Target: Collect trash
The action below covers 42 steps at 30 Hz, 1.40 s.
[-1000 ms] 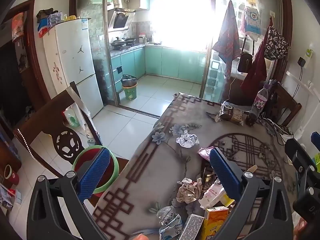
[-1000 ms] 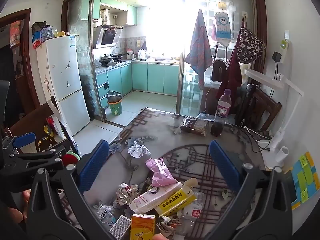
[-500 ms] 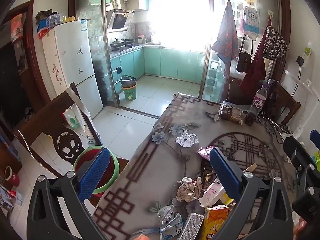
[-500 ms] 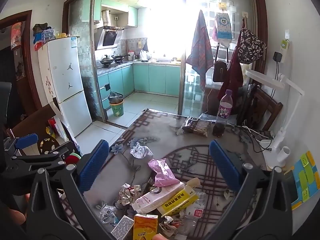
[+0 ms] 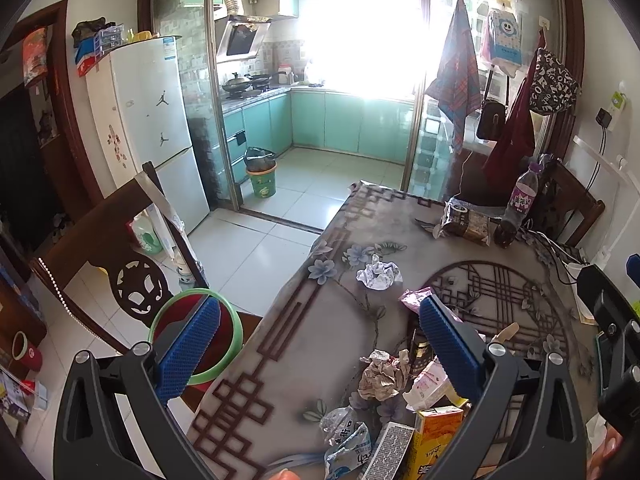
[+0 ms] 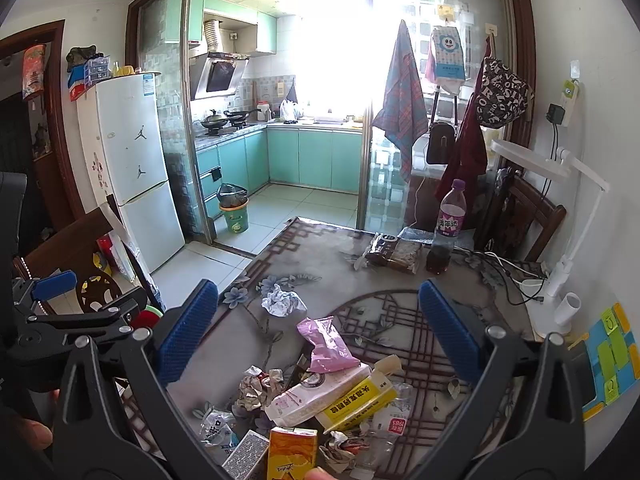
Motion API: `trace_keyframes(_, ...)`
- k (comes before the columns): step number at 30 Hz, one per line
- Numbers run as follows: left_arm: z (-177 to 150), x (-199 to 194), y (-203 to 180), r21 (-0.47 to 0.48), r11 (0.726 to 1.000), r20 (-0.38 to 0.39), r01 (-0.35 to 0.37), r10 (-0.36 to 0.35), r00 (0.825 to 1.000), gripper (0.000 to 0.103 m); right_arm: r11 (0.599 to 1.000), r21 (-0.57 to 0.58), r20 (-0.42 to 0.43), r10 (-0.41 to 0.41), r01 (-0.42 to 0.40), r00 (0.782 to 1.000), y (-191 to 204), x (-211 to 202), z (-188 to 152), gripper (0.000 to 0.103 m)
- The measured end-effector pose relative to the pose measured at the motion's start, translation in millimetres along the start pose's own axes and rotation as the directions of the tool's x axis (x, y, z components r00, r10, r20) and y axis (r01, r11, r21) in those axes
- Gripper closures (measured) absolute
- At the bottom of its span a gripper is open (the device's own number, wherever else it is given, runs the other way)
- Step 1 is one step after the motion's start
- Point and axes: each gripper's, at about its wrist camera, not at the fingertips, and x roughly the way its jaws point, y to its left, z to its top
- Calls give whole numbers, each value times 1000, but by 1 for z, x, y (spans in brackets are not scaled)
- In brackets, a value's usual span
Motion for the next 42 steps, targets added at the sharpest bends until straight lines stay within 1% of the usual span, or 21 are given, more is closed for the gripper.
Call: trace_keyframes(42,-2,7,3,17,1000,0,-8,8,1000,8,1000,6,20,-7,7,1000,-5,-7,1,3)
